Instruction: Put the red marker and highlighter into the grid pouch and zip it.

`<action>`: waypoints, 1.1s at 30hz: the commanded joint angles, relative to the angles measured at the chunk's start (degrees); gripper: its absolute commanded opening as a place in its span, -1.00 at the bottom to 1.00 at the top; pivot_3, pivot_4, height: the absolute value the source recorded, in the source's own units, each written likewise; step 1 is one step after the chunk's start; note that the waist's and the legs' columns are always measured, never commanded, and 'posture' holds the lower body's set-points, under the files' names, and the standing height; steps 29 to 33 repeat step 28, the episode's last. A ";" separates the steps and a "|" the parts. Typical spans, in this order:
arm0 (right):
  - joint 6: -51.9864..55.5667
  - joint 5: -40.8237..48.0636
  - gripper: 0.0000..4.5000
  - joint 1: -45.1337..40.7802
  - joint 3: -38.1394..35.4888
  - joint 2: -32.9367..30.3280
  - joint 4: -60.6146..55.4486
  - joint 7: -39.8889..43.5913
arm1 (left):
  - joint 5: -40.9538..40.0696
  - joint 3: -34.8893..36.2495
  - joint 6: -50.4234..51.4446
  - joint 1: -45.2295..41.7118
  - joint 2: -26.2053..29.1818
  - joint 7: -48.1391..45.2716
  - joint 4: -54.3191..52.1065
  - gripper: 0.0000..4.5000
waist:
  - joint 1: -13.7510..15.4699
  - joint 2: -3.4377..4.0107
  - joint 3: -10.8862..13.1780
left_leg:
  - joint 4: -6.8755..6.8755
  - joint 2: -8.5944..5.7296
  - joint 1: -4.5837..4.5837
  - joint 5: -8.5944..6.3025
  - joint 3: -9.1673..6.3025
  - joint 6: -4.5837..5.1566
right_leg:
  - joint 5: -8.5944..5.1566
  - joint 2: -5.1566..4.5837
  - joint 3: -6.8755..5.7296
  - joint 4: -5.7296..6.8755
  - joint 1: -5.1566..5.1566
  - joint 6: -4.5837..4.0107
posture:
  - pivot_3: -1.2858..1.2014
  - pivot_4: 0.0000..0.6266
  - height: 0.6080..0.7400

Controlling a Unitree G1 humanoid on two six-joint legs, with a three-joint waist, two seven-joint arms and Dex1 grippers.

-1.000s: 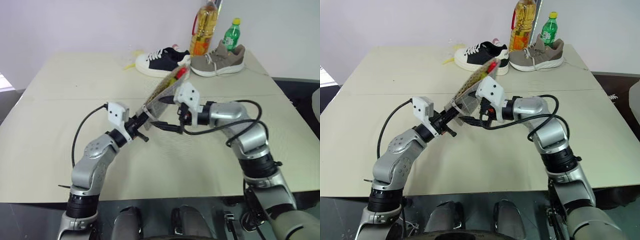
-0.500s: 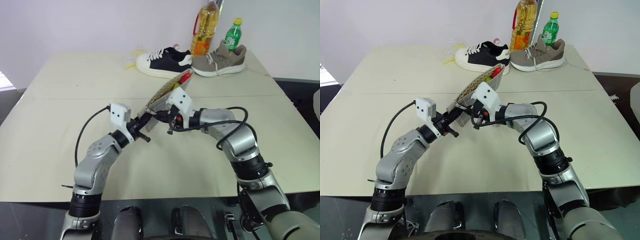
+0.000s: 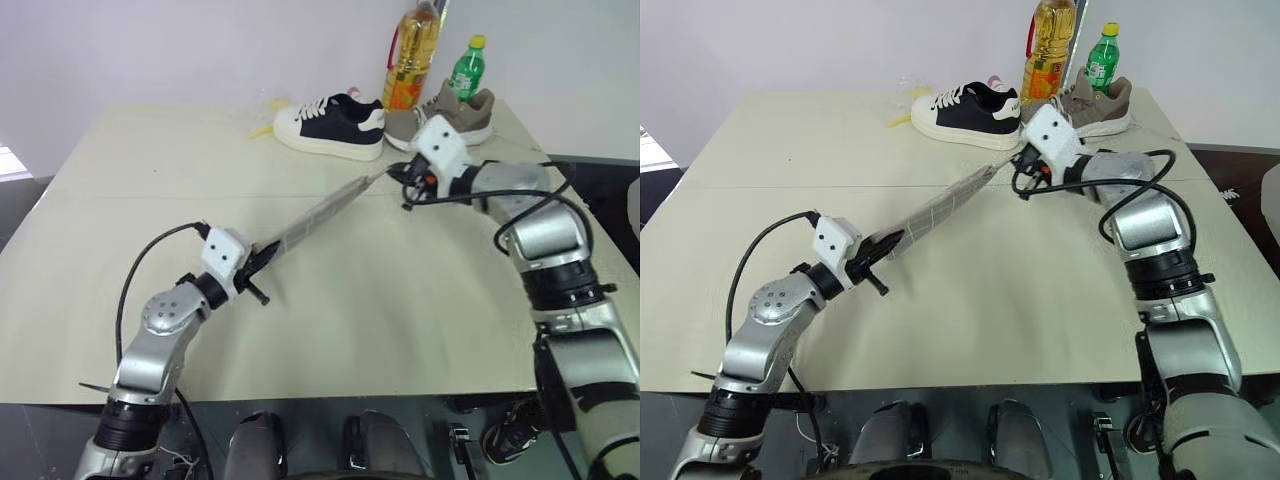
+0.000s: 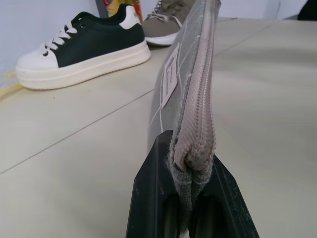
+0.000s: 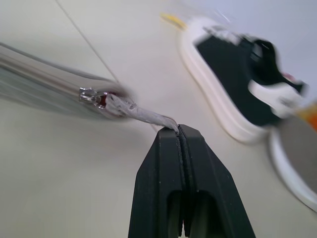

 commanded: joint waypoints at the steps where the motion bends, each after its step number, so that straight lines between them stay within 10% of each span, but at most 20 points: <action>1: -4.23 -1.88 -0.99 1.30 -0.46 -2.32 -1.45 1.81 | 0.27 1.20 -0.76 1.68 1.43 -0.80 -0.97 -1.00 | -0.25 0.01 0.01 | -0.01 0.02 0.00 0.00 0.01 0.00 | 0.00 0.00 0.01 0.00 -0.02 0.00 | 0.03 -0.52 0.47; 6: -5.51 2.58 -0.60 8.89 0.80 -5.82 -8.83 13.76 | -2.07 2.71 0.48 4.41 3.21 -2.78 -2.86 -0.33 | -0.03 0.04 0.02 | -0.04 0.02 0.01 0.00 0.00 0.00 | 0.00 0.00 0.00 -0.02 -0.01 0.01 | 0.03 -0.52 0.47; 11: -9.32 2.79 0.54 17.77 0.87 -9.67 -12.21 19.57 | -1.15 4.39 0.51 9.88 6.56 -2.99 -5.74 0.83 | 0.04 0.03 0.03 | -0.04 0.02 0.02 -0.01 -0.03 0.00 | 0.00 -0.03 0.00 -0.04 0.01 0.00 | 0.03 -0.52 0.47; 33: -15.89 8.92 0.54 22.19 -13.34 -1.28 2.98 9.59 | -5.61 19.93 3.88 24.89 3.10 4.04 -6.41 0.83 | 0.22 0.04 0.04 | -0.02 0.02 0.05 -0.03 -0.07 0.00 | -0.02 -0.09 -0.01 -0.10 -0.12 -0.03 | 0.03 -0.52 0.47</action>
